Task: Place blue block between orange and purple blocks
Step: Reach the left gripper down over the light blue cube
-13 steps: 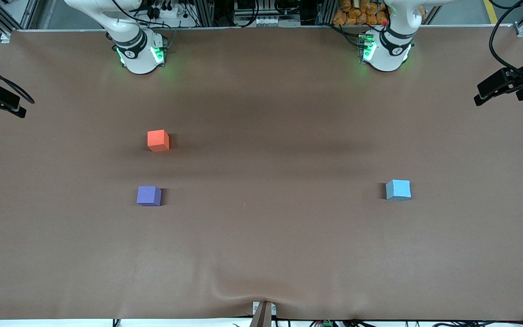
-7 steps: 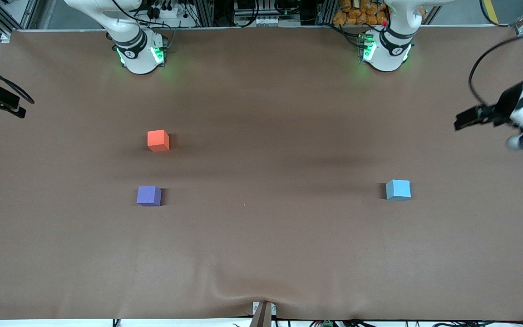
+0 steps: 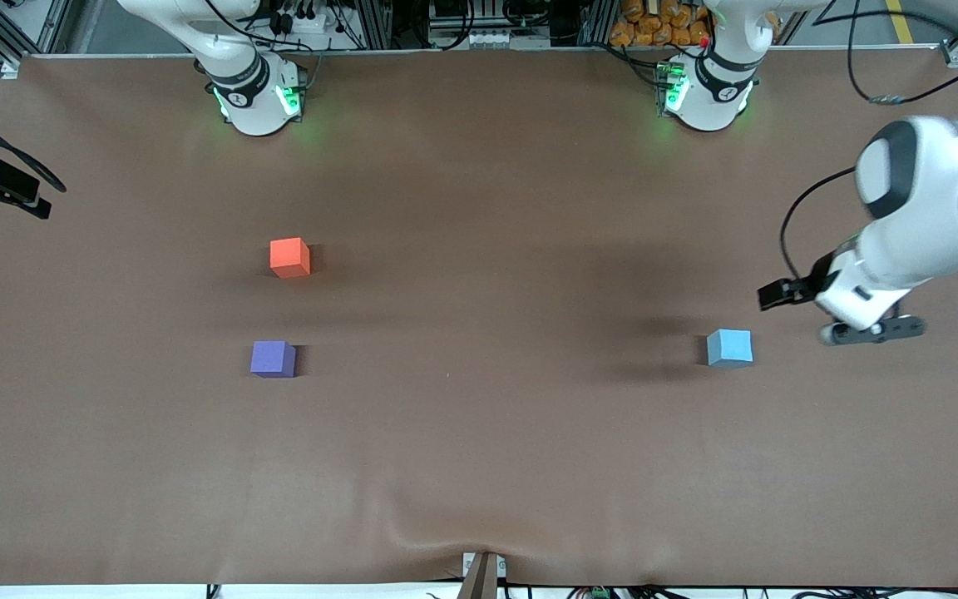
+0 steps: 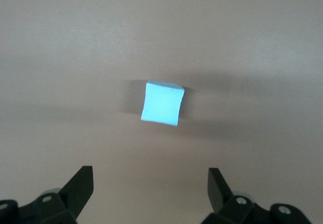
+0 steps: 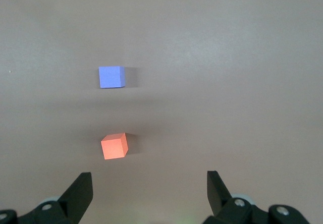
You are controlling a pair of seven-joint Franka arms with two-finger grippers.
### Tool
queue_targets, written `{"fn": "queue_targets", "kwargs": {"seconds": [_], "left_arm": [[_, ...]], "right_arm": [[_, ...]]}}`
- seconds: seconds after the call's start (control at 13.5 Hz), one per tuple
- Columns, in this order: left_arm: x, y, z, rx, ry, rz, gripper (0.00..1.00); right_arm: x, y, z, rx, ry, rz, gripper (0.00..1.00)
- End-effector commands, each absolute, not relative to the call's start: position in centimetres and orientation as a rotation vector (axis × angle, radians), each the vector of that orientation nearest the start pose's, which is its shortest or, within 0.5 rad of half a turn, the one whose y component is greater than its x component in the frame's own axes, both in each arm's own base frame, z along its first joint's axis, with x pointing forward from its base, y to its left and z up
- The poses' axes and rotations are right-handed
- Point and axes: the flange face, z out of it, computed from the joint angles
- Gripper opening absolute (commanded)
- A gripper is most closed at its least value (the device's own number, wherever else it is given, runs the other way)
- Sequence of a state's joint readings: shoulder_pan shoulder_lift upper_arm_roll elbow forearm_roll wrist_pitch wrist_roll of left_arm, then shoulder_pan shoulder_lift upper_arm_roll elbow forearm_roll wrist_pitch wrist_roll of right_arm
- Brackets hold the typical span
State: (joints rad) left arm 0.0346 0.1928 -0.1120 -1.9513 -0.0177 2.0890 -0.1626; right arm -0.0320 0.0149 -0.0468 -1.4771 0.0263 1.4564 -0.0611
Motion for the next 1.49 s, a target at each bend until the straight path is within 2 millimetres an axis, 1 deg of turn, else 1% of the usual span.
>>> {"fn": "queue_targets", "kwargs": {"seconds": [0.0,0.15,0.37,0.52,0.82,1.04,1.19,1.26,1.34,1.41], "left_arm": [[59.5,-5.3,33.4,-3.163,-0.100,0.075,1.00],[59.9,-5.2,30.2,-3.152,-0.066,0.059,1.00],[60.1,-5.1,27.2,-3.119,-0.004,0.075,1.00],[60.2,-4.9,25.9,-3.116,0.001,0.086,1.00],[60.5,-5.4,24.0,-3.126,0.015,0.054,1.00],[60.9,-5.4,21.9,-3.138,0.028,0.014,1.00],[61.0,-5.0,20.7,-3.141,0.023,0.017,1.00],[61.0,-5.1,20.7,-3.142,0.025,0.014,0.83],[60.8,-5.6,20.4,-3.142,0.035,0.024,0.41],[60.7,-5.8,20.3,-3.141,0.040,0.033,0.16]], "right_arm": [[54.9,-3.9,65.4,-3.098,0.031,0.041,1.00],[54.9,-3.9,65.4,-3.098,0.031,0.041,1.00],[54.9,-3.9,65.4,-3.098,0.031,0.041,1.00],[54.9,-3.9,65.4,-3.098,0.031,0.041,1.00],[54.9,-3.9,65.4,-3.098,0.031,0.041,1.00],[55.0,-3.8,65.3,-3.096,0.029,0.043,1.00],[55.0,-3.8,65.2,-3.098,0.027,0.045,1.00],[55.0,-3.9,65.2,-3.098,0.029,0.045,1.00],[55.0,-3.9,65.2,-3.098,0.029,0.045,1.00],[55.0,-3.9,65.2,-3.098,0.031,0.045,1.00]]}}
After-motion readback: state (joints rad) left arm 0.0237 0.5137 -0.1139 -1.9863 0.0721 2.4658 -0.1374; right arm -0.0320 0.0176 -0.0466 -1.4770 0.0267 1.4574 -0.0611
